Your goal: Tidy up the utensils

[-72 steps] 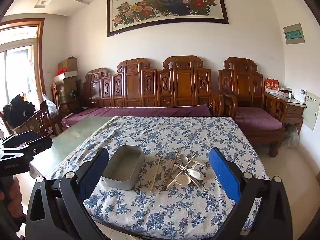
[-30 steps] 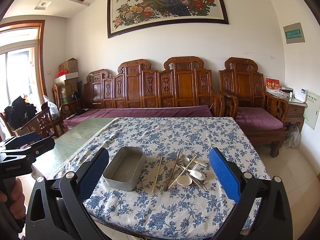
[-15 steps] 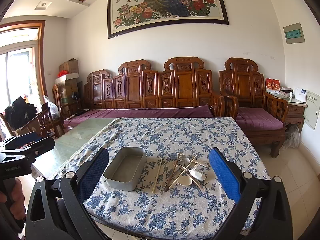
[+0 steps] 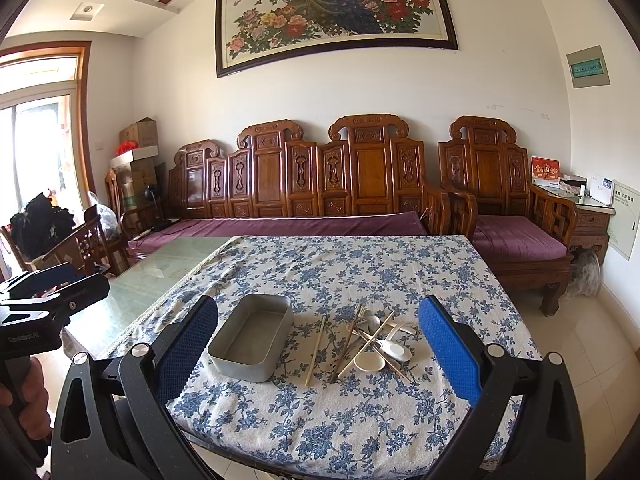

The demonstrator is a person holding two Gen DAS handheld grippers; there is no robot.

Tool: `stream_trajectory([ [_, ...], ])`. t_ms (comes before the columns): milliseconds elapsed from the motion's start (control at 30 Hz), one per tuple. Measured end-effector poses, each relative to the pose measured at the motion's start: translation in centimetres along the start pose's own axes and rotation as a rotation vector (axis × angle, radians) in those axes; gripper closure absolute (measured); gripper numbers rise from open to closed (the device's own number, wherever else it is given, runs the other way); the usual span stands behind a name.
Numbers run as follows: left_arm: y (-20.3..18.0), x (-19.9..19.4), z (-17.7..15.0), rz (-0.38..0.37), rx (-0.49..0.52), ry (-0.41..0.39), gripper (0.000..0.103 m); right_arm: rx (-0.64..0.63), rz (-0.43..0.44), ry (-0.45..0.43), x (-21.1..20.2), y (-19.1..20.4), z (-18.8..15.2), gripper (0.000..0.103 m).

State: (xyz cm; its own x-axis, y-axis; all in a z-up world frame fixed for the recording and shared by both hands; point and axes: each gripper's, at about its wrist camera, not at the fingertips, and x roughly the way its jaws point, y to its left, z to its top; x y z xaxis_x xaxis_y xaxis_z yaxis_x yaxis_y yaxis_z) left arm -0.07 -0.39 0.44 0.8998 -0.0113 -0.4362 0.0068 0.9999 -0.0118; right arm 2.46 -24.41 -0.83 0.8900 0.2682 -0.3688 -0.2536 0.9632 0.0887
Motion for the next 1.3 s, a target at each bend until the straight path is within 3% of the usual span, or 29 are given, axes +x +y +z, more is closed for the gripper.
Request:
stream_trajectory([
  [800, -0.7, 0.6, -0.4, -0.007, 0.003, 0.019, 0.007, 0.001, -0.002, 0.012, 0.4, 0.5, 0.1, 0.002],
  [1167, -0.8, 6.3, -3.0, -0.040, 0.025, 0.137, 0.007, 0.000, -0.022, 0.072, 4.0, -2.2, -2.5, 0.002],
  [1300, -1.1, 8.5, -3.6, -0.051, 0.045, 0.177, 0.007, -0.003, -0.025, 0.114, 7.0, -3.5, -3.7, 0.009],
])
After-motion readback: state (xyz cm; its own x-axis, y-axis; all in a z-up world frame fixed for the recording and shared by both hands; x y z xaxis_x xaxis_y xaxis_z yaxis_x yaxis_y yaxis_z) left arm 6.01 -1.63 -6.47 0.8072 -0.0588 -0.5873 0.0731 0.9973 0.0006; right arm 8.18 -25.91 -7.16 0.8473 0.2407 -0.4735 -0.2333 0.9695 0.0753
